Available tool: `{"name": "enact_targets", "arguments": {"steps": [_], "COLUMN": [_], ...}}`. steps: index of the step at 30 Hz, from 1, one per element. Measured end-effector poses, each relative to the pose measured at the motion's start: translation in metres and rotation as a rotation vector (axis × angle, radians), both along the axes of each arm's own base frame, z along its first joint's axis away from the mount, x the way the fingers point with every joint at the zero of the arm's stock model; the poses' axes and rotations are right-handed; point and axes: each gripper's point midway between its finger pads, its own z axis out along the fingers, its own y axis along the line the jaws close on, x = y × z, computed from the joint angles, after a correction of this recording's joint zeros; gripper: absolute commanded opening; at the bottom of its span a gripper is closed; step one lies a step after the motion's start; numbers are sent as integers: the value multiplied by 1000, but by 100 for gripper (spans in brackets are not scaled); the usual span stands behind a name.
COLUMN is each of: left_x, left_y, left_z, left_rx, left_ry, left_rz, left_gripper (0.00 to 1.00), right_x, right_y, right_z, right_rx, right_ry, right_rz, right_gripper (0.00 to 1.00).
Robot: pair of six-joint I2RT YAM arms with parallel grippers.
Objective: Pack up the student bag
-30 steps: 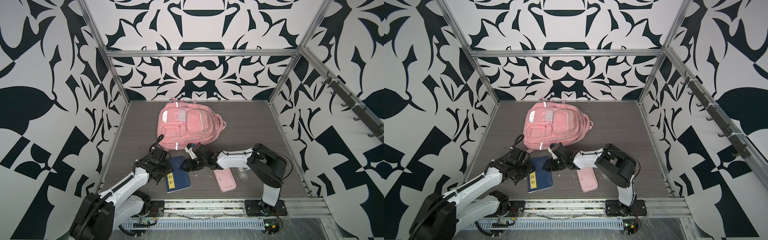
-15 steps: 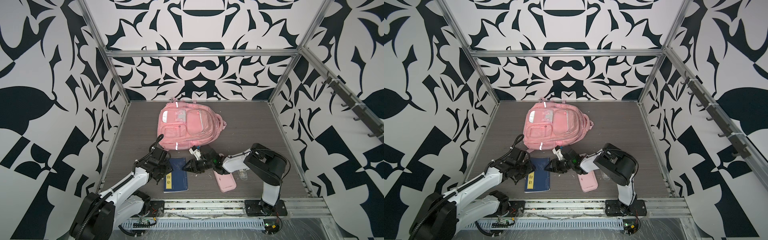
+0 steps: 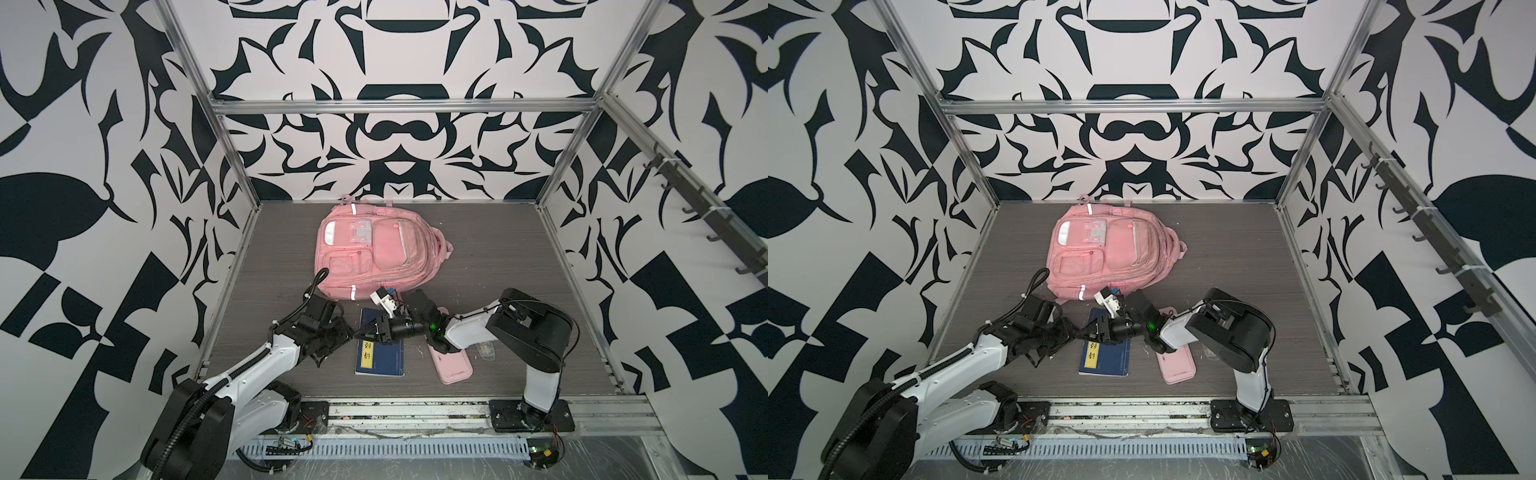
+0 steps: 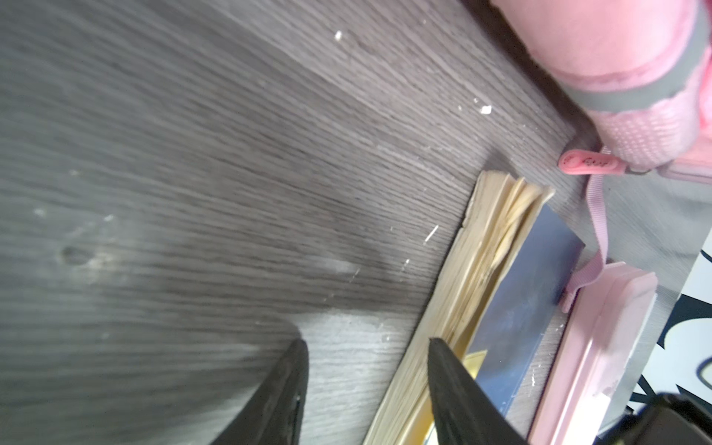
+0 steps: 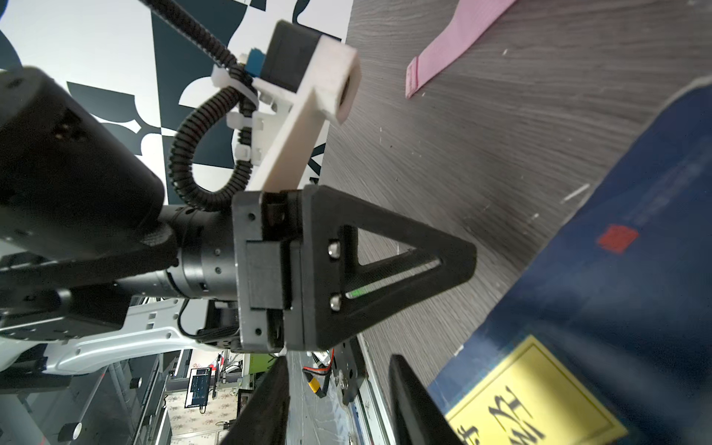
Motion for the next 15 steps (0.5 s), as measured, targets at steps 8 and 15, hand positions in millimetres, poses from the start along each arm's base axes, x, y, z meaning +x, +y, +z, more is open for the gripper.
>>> {"name": "enact_targets", "arguments": {"steps": [8, 15], "left_x": [-3, -11], "left_y": [-3, -17], "left_z": [3, 15], "left_rx": [-14, -50], "left_ry": [-23, -74], "left_rz": [-51, -175], "left_gripper": [56, 57], "right_x": [12, 13], "right_y": [-44, -87], "right_z": [-3, -26], "right_rx": [-320, -539], "right_ry": [-120, -146], "right_rz": [-90, -160], "right_gripper": [66, 65]}}
